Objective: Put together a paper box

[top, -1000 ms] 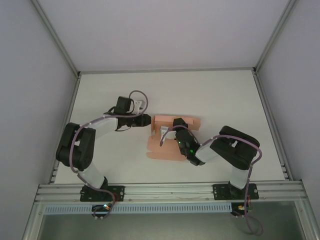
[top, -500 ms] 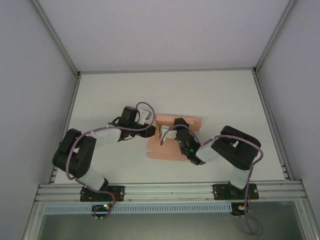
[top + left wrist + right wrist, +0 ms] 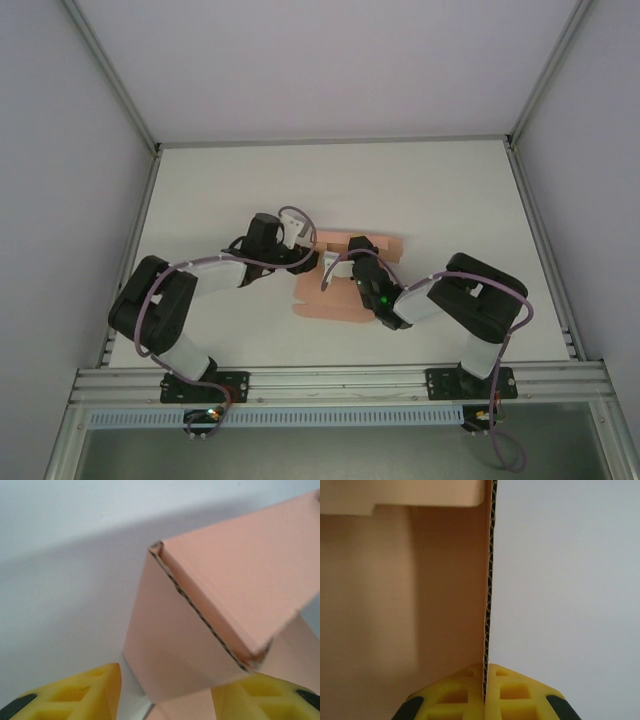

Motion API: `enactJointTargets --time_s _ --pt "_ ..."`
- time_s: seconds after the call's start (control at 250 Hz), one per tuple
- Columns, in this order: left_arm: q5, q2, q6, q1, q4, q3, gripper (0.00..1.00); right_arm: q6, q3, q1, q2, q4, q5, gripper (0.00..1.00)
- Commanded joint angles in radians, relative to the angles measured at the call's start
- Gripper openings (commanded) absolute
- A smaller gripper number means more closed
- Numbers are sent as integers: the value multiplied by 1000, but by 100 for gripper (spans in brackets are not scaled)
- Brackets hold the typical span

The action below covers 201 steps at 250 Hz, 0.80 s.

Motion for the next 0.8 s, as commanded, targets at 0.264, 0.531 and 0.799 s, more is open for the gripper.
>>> enactJointTargets --time_s 0.264,0.531,0.799 --pt "-240 74 29 -73 182 29 37 87 17 7 -54 -176 -50 0" --pt "-574 131 -17 -157 223 25 0 155 24 8 -72 -255 -43 0" --pt "-562 170 -23 -170 236 28 0 281 30 0 -94 -332 -11 46"
